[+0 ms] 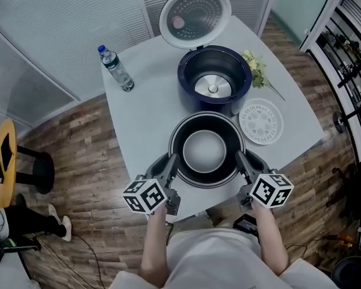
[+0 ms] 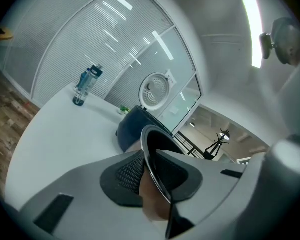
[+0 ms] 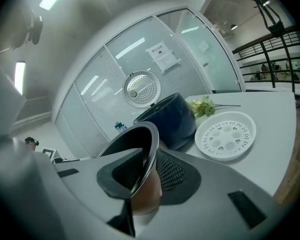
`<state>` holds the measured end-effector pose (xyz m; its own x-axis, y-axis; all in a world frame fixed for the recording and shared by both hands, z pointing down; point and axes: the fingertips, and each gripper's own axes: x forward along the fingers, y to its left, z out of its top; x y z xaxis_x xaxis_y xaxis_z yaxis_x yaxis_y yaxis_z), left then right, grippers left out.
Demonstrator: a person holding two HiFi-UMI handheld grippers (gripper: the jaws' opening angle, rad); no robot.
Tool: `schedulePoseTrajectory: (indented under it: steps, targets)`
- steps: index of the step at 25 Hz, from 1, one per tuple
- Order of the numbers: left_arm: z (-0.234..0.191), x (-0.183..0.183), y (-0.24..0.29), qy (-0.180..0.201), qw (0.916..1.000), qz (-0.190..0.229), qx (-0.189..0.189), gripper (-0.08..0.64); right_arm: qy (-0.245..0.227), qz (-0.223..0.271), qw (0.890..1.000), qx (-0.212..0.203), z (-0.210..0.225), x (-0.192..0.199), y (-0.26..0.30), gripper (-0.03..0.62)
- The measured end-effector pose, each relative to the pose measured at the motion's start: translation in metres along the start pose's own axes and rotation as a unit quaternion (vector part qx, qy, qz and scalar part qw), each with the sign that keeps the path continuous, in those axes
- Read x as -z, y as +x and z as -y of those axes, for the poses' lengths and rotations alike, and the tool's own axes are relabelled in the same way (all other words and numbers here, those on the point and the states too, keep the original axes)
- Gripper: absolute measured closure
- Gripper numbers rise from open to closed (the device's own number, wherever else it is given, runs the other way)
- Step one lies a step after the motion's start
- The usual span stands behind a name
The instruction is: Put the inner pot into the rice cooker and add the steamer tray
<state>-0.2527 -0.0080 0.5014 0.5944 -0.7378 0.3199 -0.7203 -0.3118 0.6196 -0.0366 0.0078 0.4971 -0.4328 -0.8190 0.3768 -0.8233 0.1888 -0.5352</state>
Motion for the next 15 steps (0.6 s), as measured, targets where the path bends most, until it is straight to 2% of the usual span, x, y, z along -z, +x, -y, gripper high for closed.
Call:
schedulePoseTrajectory:
  steps: [15]
  targets:
    - [0.037,-0.042,-0.040,0.022,0.9976,0.064,0.014,0.489,-0.011,0.051,0.997,-0.057,-0.046,-0.043,-0.026,0.508]
